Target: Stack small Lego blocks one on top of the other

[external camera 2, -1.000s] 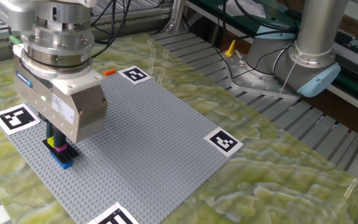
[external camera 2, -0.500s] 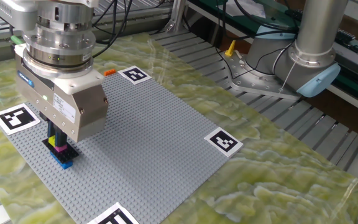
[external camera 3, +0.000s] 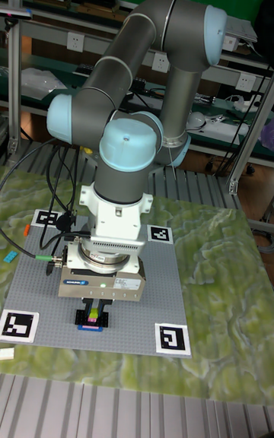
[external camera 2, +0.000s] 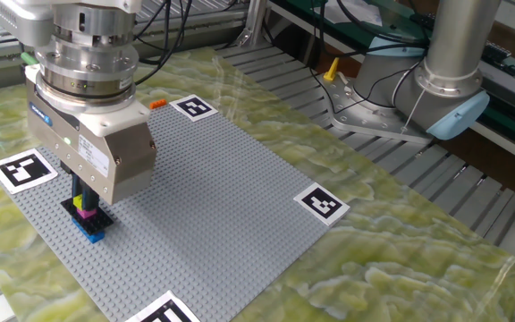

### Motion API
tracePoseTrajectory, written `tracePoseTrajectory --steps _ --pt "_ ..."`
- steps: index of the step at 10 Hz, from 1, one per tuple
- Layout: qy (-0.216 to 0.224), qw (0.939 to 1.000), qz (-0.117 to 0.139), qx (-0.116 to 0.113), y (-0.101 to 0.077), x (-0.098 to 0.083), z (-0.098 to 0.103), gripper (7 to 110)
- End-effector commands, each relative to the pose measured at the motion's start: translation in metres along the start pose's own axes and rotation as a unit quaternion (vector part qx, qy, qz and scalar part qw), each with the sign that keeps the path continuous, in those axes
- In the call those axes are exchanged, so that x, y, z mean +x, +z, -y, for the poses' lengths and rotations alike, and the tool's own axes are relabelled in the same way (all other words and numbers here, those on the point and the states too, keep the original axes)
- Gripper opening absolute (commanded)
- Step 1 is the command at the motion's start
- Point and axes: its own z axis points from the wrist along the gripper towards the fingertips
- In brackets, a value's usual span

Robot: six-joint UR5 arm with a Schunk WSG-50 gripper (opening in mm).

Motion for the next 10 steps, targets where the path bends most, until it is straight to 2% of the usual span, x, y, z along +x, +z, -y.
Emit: tracePoseTrajectory --steps 1,10 --pt "0.011 0.9999 0.004 -0.008 0.0016 -0.0020 0.0000 7" --pt "0.012 0.9999 -0.001 -0.004 0.0029 0.0039 0.0002 7"
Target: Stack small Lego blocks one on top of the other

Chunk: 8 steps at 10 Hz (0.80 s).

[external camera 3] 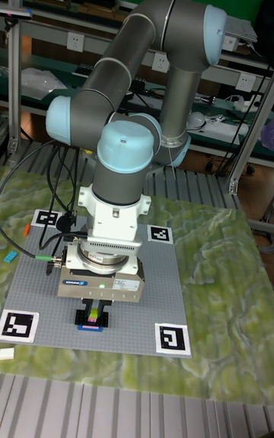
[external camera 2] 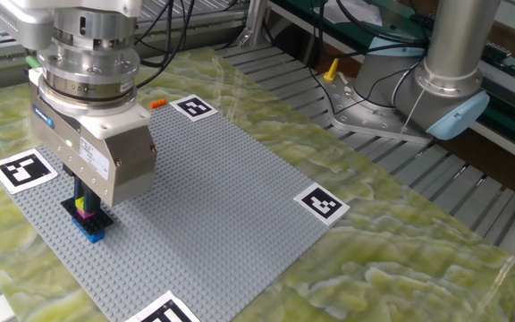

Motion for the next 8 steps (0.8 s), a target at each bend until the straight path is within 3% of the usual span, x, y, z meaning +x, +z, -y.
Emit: tracePoseTrajectory --steps 1,8 --pt "0.003 1.0000 0.000 -0.003 -0.0011 0.0001 0.0000 7" --pt "-0.002 1.0000 0.000 -0.006 0.0018 -0.0007 0.0023 7"
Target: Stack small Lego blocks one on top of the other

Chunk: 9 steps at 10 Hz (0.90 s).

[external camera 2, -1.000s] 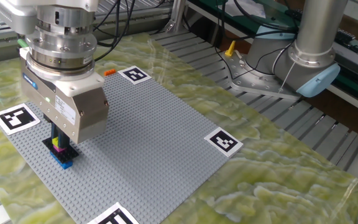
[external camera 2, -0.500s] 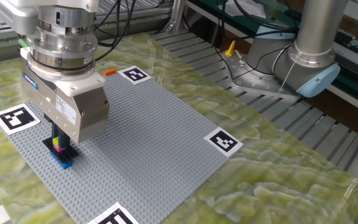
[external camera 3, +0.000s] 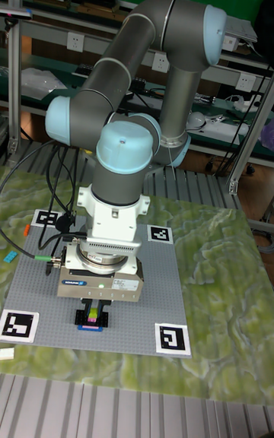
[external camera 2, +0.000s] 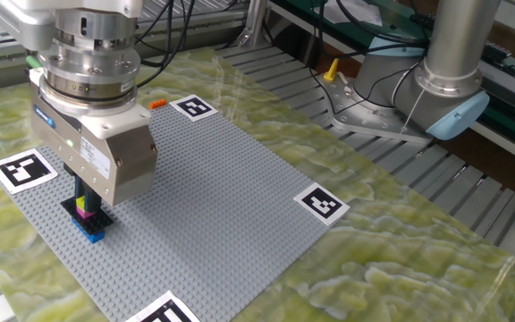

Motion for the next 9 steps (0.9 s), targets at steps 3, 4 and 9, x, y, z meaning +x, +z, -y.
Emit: tracePoseTrajectory --steps 3,4,9 --pt "0.001 1.0000 0.002 -0.006 0.0000 -0.0018 -0.0003 7" --pt "0.001 1.0000 0.002 -0.006 0.0001 -0.0018 -0.0002 7" --pt "-0.001 1.0000 0.002 -0.008 0.0008 -0.0069 0.0006 7"
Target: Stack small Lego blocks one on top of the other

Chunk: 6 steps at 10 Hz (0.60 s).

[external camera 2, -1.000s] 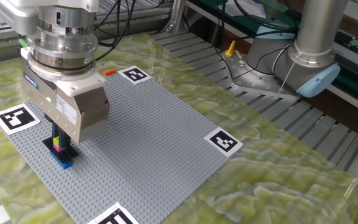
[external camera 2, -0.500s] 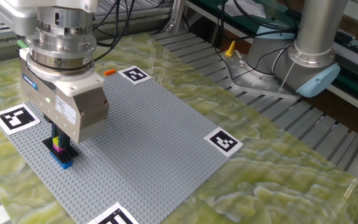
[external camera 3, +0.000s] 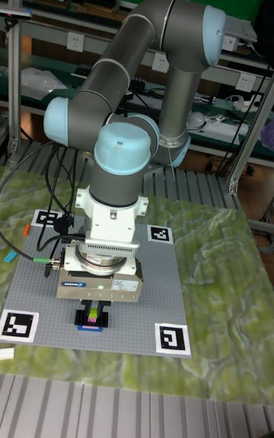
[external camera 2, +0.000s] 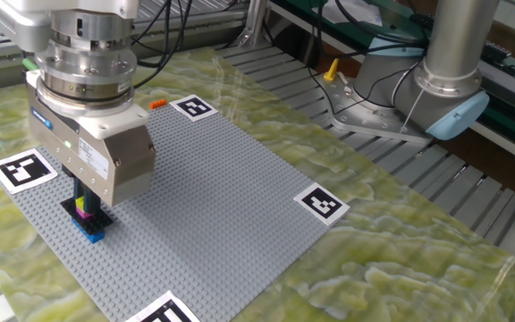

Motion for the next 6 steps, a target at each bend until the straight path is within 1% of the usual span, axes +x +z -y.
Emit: tracePoseTrajectory --steps 1,3,5,6 --pt "0.003 1.0000 0.001 -0.006 -0.0009 -0.0047 -0.0001 7" --pt "0.003 1.0000 -0.001 -0.007 0.0003 -0.0072 -0.0001 7" --pt "0.006 1.0000 -0.003 -0.003 0.0043 -0.0115 0.0006 7" --pt "0.007 1.0000 -0.005 -0.005 0.0040 -0.0141 -0.0032 7"
